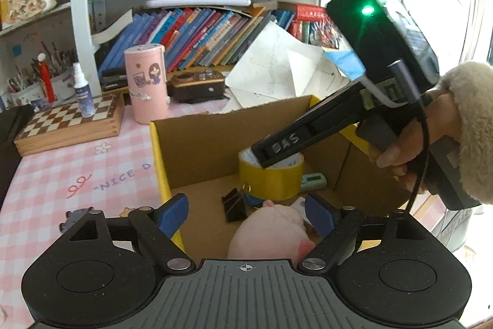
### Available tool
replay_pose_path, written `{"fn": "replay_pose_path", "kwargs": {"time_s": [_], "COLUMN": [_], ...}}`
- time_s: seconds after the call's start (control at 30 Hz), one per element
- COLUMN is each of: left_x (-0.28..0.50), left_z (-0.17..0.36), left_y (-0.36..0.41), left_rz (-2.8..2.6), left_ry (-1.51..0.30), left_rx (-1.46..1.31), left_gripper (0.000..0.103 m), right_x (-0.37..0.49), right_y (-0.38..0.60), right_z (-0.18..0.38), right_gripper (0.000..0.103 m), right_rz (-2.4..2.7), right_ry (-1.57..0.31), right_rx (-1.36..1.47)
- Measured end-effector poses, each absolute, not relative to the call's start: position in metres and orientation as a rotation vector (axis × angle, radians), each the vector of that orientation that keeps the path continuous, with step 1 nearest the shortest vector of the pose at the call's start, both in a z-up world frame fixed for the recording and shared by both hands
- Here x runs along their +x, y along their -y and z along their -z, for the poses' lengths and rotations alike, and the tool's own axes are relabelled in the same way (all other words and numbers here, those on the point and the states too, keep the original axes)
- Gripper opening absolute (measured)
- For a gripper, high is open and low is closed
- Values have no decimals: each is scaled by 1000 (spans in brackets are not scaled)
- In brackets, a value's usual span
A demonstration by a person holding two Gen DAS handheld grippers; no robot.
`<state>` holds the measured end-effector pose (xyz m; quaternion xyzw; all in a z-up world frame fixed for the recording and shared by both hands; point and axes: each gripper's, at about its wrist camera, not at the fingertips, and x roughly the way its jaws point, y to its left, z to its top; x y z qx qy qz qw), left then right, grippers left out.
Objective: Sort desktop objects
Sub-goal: 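Lower into the yellow box and open the left tool while the right tool releases the tape roll, then raise both open tools out of the yellow box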
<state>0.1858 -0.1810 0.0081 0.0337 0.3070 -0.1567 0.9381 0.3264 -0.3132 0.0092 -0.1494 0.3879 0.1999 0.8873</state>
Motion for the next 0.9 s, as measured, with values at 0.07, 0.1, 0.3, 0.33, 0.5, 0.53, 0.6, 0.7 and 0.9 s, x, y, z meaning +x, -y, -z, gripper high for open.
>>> {"fn": "replay_pose_path", "kwargs": {"time_s": [0.07,0.1,0.3,0.33,0.5,0.53,0.6,0.7,0.9], "left_x": [183,181,170,168,156,153,148,140,126], "left_z": [-11,-12,-21,-23,-28,-29,-31,-32,-33], "left_y": [177,175,161,158,144,141,135,126,107], "left_rz": [312,308,277,272,252,249,246,246,243], "left_ry": [-618,-613,-583,-577,-549,-544,-539,-533,-531], "left_rx": [61,57,25,20,-3,-9,-17,-24,-42], "left_gripper": [86,86,87,87,90,90,90,90,91], "right_x": [322,318,287,282,251,245,233,215,177], "right_y": [316,317,323,324,334,336,340,344,346], "right_z": [-18,-22,-47,-51,-66,-68,-72,-74,-70], "right_gripper": [87,87,87,87,87,87,87,87,87], "right_rz": [-408,-403,-372,-364,-303,-289,-258,-216,-134], "right_ry": [-774,-755,-644,-626,-539,-525,-501,-479,-476], "right_rx": [-291,-280,-232,-224,-162,-152,-134,-113,-64]}}
